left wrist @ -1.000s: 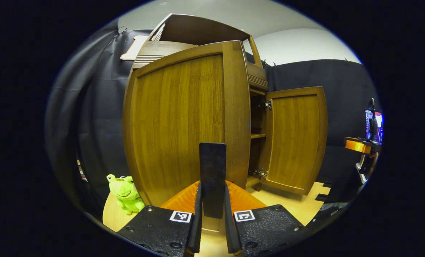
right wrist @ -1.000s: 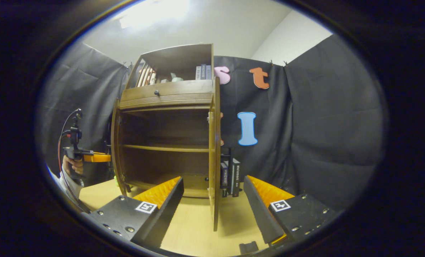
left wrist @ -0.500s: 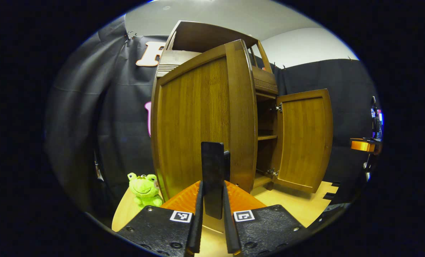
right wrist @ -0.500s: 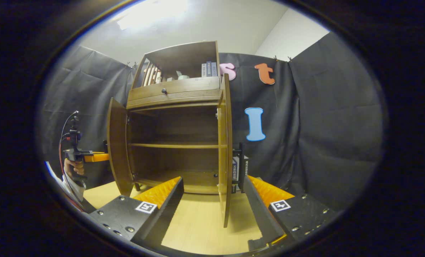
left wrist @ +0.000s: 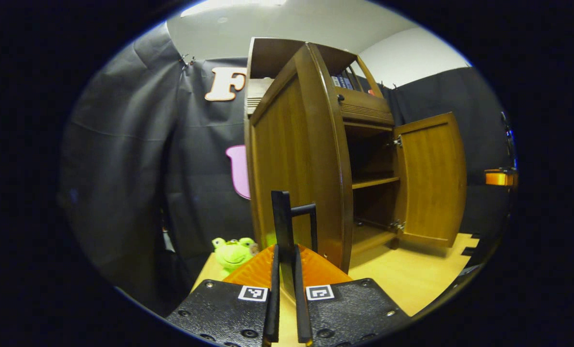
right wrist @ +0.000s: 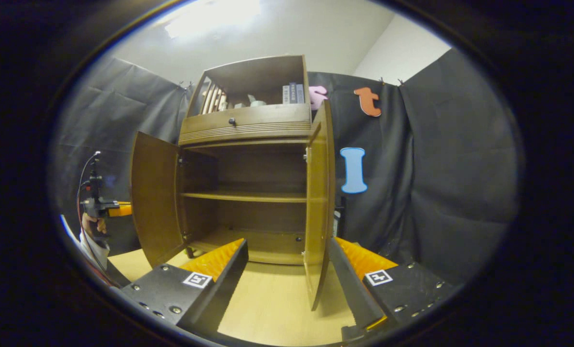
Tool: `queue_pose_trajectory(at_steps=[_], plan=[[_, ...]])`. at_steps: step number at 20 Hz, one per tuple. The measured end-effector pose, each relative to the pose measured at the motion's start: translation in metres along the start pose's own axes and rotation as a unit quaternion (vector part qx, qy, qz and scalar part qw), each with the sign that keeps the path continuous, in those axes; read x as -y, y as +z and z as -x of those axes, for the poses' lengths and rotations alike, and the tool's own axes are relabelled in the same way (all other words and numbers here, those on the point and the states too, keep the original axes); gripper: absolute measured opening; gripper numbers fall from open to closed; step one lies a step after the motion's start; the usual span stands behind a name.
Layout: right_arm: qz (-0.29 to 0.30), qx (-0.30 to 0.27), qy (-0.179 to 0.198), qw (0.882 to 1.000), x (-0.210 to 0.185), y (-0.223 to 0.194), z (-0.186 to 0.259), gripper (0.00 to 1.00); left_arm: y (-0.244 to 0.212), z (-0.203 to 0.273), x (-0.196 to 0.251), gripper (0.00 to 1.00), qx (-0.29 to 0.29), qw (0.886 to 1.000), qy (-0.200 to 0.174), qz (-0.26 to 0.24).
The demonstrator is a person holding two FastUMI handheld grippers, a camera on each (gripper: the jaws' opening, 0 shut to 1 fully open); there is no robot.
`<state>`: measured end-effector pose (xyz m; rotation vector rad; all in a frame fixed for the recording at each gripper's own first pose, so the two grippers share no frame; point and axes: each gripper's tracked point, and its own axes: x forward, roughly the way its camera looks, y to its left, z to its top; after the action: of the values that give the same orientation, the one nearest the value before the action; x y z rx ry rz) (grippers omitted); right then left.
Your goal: Open the right door of the double-door shoe cabinet with the right hand, and open the left door with the left hand.
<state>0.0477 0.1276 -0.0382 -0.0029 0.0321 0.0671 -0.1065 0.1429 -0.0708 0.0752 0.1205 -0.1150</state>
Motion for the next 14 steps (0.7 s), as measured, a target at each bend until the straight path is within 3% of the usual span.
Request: queue_pose_trajectory(at_steps=[2, 3, 8, 11, 14], plan=[[0.006, 0.001, 0.009, 1.0, -0.012, 0.001, -0.005, 0.99, -0.006, 0.0, -0.036, 0.07, -0.007, 0.999, 0.031, -0.021], [0.004, 0.003, 0.016, 1.0, -0.02, 0.003, -0.008, 1.0, -0.003, 0.004, -0.043, 0.0, -0.001, 1.0, 0.014, -0.007], [0.007, 0.006, 0.031, 0.999, -0.042, 0.01, -0.021, 1.0, -0.008, 0.001, -0.06, 0.01, -0.022, 0.992, -0.07, 0.099], [0.015, 0.004, 0.032, 0.999, -0.046, 0.013, -0.021, 1.0, -0.007, 0.001, -0.058, 0.01, -0.009, 0.995, -0.062, 0.074], [0.016, 0.006, 0.029, 0.999, -0.046, 0.014, -0.021, 1.0, -0.017, 0.007, -0.04, 0.09, -0.029, 0.997, -0.045, 0.054]])
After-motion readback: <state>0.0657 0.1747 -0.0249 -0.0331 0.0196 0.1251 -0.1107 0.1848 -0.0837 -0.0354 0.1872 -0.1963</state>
